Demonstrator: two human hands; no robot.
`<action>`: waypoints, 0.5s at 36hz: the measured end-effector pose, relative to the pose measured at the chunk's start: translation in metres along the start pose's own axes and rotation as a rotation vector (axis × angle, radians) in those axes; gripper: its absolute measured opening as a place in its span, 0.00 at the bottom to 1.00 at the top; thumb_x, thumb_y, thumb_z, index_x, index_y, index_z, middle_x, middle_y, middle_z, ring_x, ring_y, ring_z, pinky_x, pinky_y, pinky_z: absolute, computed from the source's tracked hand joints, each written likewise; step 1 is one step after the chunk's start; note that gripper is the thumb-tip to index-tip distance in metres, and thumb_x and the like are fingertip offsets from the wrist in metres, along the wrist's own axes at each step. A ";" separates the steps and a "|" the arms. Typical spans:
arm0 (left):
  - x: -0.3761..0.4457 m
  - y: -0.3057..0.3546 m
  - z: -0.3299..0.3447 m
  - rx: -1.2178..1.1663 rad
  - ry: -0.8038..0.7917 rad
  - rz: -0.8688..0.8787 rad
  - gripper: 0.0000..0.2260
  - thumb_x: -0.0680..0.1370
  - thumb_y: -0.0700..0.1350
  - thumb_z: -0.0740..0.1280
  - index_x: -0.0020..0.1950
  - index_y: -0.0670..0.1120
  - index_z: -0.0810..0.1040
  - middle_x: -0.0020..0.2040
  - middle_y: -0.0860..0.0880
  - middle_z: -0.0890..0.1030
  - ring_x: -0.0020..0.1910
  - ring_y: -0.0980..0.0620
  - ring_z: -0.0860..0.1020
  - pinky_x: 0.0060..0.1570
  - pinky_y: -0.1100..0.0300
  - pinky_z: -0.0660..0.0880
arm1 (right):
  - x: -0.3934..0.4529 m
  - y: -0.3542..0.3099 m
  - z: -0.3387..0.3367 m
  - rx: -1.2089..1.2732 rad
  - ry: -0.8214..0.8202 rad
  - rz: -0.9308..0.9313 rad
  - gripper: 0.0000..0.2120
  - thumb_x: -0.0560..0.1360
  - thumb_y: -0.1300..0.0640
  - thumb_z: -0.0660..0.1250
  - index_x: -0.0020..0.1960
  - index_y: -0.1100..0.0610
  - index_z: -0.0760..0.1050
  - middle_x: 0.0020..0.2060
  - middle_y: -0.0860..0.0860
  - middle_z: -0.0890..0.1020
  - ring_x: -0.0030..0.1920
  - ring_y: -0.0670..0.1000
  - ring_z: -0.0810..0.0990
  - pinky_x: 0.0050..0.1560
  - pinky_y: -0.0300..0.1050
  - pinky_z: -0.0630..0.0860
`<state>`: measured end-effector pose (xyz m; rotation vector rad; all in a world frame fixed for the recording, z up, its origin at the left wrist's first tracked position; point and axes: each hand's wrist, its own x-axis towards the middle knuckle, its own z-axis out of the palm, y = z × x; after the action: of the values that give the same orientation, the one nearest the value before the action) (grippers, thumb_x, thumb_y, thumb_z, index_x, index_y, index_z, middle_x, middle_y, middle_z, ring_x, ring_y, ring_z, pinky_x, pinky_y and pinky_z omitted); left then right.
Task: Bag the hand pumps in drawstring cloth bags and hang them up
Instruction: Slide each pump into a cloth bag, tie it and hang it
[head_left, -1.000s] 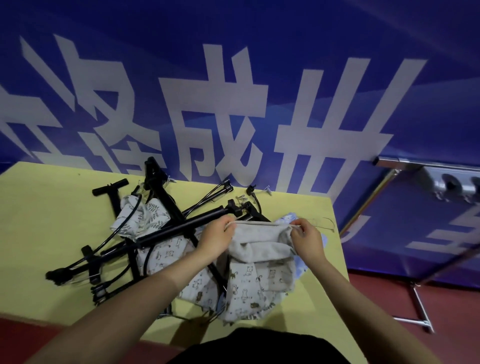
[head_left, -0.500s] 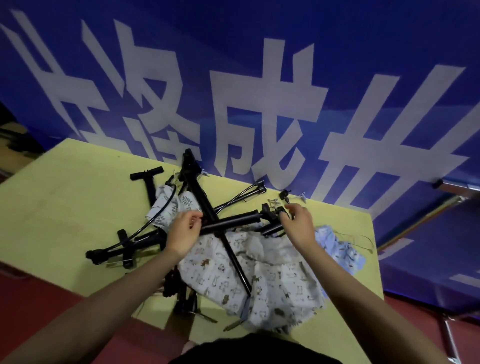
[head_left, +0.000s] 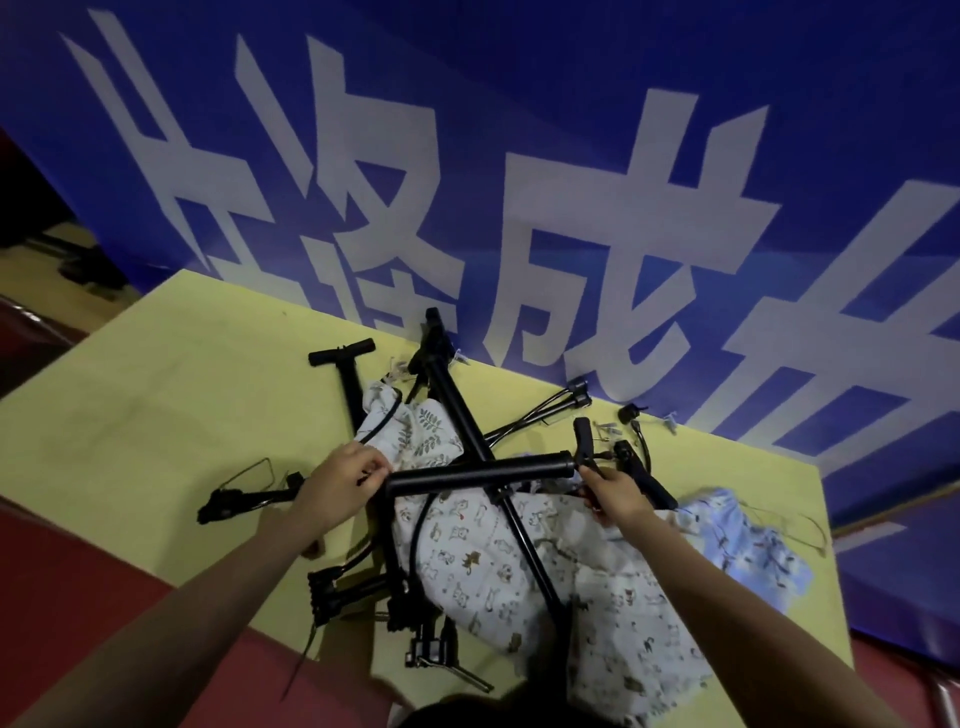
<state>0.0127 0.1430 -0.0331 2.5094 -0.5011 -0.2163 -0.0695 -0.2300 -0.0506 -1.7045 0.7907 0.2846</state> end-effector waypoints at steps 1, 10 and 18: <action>0.001 -0.004 -0.002 0.008 0.072 0.007 0.03 0.78 0.43 0.67 0.50 0.48 0.80 0.48 0.51 0.77 0.50 0.51 0.75 0.50 0.56 0.74 | 0.003 0.001 0.001 -0.002 0.004 -0.007 0.10 0.81 0.54 0.61 0.46 0.59 0.75 0.29 0.55 0.71 0.27 0.52 0.67 0.28 0.44 0.62; -0.010 -0.045 -0.033 0.250 0.200 -0.215 0.08 0.77 0.42 0.66 0.56 0.46 0.80 0.53 0.43 0.79 0.53 0.41 0.76 0.50 0.51 0.71 | 0.014 -0.008 0.007 -0.096 0.045 -0.032 0.08 0.83 0.57 0.56 0.57 0.60 0.70 0.34 0.56 0.72 0.29 0.52 0.68 0.31 0.45 0.63; -0.014 -0.068 -0.047 0.355 0.127 -0.608 0.17 0.78 0.51 0.63 0.65 0.46 0.74 0.63 0.40 0.73 0.64 0.38 0.69 0.59 0.46 0.69 | 0.025 0.003 0.010 -0.153 0.082 -0.038 0.16 0.82 0.56 0.58 0.67 0.63 0.69 0.36 0.50 0.73 0.34 0.49 0.69 0.34 0.41 0.64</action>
<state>0.0330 0.2242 -0.0314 2.9374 0.3181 -0.2059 -0.0501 -0.2297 -0.0702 -1.8829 0.8124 0.2555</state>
